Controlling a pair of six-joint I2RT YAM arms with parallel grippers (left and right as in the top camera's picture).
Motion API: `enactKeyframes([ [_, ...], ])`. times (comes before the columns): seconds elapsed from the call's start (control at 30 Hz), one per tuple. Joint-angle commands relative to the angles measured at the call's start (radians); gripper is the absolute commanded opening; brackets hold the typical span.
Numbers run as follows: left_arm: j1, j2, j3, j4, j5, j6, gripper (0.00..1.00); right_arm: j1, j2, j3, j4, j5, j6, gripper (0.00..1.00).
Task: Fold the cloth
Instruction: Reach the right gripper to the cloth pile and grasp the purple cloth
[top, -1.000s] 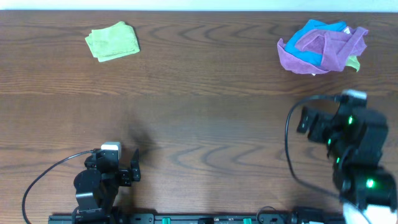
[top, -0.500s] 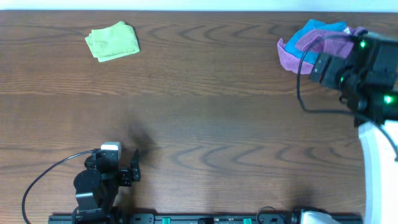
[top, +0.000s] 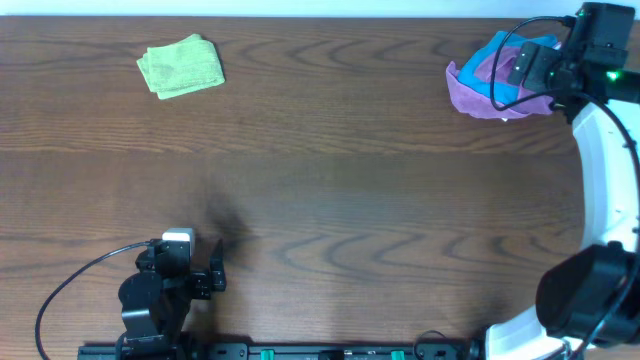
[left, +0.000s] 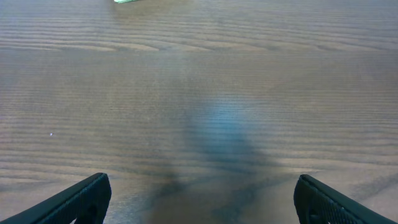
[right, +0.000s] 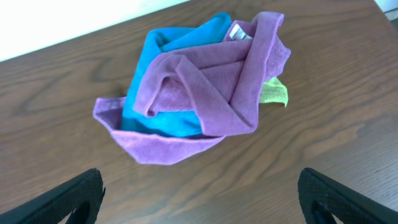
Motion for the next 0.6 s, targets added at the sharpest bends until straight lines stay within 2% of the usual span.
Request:
enactKeyframes([
  [0.0, -0.004, -0.006, -0.007, 0.000, 0.000, 0.021, 0.95, -0.012, 0.010, 0.031, 0.027, 0.058, -0.016, 0.99],
  [0.37, -0.004, -0.006, -0.007, 0.000, 0.000, 0.021, 0.95, -0.090, 0.169, 0.031, 0.270, 0.006, 0.058, 0.99],
  [0.57, -0.004, -0.006, -0.007, 0.000, 0.000, 0.021, 0.95, -0.125, 0.286, 0.031, 0.356, -0.122, 0.064, 0.99],
])
